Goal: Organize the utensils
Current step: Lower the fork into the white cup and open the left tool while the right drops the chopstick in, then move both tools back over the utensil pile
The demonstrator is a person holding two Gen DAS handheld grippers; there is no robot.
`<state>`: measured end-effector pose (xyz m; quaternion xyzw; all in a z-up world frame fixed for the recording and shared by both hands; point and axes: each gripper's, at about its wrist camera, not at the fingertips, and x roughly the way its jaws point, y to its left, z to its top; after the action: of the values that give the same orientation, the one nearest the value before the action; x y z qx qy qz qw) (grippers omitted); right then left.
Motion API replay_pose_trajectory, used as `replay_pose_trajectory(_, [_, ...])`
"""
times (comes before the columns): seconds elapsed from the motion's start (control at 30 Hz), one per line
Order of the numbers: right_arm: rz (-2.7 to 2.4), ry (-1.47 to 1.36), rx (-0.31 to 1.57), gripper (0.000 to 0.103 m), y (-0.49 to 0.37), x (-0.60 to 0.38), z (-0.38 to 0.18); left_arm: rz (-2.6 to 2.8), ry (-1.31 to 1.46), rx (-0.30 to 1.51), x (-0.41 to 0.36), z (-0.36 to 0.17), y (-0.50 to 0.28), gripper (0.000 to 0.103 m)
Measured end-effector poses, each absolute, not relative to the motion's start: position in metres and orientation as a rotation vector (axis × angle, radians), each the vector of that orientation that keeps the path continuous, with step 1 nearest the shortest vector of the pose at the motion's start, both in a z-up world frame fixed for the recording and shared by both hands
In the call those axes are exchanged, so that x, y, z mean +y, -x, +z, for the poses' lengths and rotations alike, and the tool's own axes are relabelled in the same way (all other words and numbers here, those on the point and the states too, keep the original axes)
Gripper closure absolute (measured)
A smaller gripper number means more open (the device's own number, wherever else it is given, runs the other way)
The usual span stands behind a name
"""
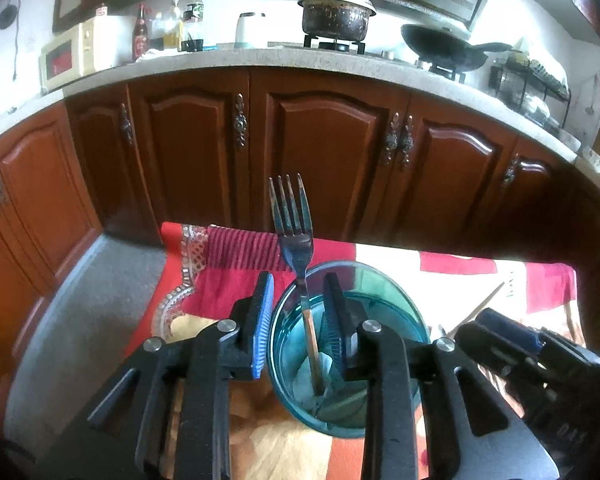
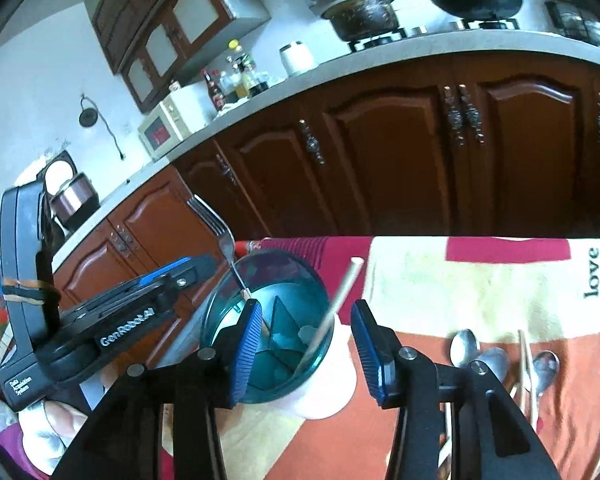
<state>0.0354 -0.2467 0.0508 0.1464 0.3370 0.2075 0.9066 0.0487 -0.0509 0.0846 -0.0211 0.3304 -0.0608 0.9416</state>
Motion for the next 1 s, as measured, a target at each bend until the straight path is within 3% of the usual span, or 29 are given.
replay_pose_trajectory(0.27, [0.383,-0.321,0.697,0.059,-0.012,-0.265,0.060,-0.152,0.039,0.646,-0.056,0.103,-0.019,0.063])
replay_pose_trajectory(1.0, [0.204,-0.279,0.726,0.051,0.064,-0.337,0.060,-0.283,-0.063,0.679,-0.141,0.097,0.047,0.057])
